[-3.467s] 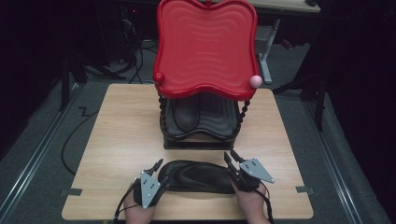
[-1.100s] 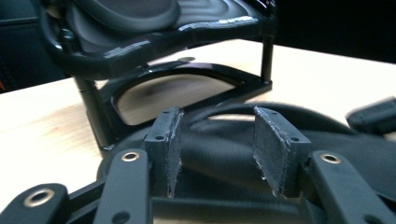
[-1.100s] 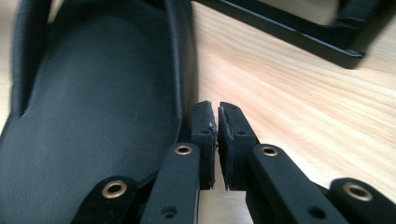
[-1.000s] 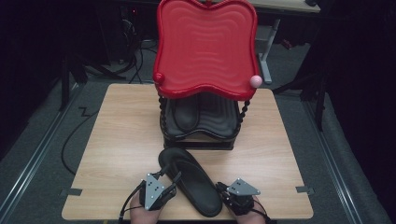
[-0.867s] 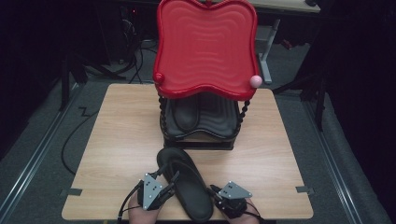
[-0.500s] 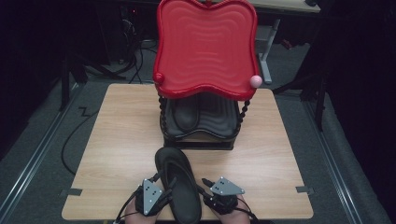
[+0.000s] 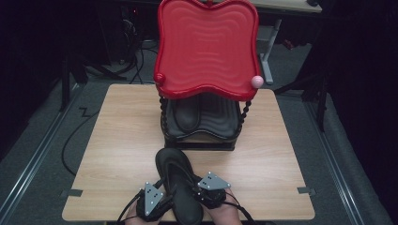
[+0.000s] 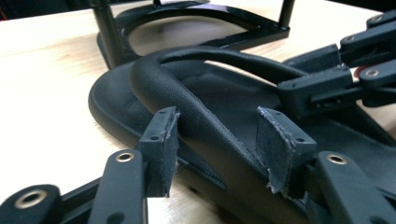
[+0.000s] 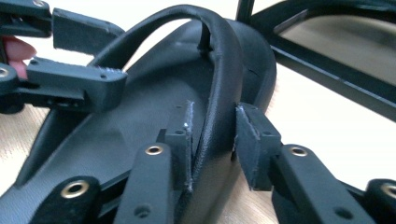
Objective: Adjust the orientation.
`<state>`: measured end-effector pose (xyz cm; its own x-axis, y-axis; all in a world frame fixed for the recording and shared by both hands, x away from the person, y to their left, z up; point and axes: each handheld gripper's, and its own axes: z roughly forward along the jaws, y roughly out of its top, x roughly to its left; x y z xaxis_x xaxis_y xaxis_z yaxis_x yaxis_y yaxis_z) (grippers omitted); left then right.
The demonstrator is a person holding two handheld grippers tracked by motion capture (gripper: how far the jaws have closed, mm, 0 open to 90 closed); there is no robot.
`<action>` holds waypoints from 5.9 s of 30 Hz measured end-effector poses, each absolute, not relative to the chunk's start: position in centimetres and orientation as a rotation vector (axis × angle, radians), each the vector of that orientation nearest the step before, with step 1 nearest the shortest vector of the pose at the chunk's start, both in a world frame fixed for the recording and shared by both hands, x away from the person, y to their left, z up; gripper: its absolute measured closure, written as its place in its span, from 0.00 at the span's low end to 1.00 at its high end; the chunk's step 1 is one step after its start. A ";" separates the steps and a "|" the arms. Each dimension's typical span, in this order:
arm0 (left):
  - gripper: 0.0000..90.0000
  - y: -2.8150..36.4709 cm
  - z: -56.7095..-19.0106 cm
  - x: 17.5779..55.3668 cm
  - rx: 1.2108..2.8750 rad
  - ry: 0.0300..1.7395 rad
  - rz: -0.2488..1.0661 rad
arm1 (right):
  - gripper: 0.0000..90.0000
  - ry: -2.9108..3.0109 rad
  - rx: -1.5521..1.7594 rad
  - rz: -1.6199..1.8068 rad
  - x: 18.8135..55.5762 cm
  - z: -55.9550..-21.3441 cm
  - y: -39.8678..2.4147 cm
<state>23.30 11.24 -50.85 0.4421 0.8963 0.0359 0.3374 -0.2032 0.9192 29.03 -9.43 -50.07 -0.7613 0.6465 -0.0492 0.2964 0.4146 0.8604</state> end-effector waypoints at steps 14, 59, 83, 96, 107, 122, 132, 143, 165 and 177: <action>0.59 8.1 -49.8 23.5 1.758 0.905 0.692 | 0.77 2.211 0.867 1.284 26.9 -49.0 -13.6; 0.64 3.9 -46.8 23.9 1.698 0.656 0.676 | 0.77 1.960 0.931 1.313 23.3 -45.7 -19.2; 0.65 3.7 -44.2 25.1 1.640 0.637 0.703 | 0.77 1.860 0.919 1.400 24.0 -43.5 -19.5; 0.68 2.9 -42.9 33.8 1.614 0.714 0.756 | 0.78 1.755 0.923 1.345 32.5 -41.6 -18.6; 0.71 2.0 -43.4 36.2 1.582 0.764 0.821 | 0.78 1.727 0.940 1.299 35.8 -42.2 -18.3; 0.72 1.9 -43.2 36.2 1.580 0.788 0.830 | 0.99 1.725 0.974 1.376 28.9 -43.6 -20.5; 0.72 1.9 -43.2 36.0 1.580 0.794 0.831 | 1.00 1.874 0.868 1.287 23.8 -46.9 -19.2; 0.72 2.1 -43.1 36.3 1.576 0.793 0.822 | 1.00 1.945 0.865 1.216 25.0 -48.8 -18.0; 0.72 2.1 -43.5 36.9 1.574 0.809 0.842 | 0.95 1.828 0.894 1.240 28.4 -47.5 -18.0; 0.78 2.5 -43.5 37.4 1.564 0.836 0.856 | 0.86 1.704 1.032 1.335 32.8 -44.6 -18.8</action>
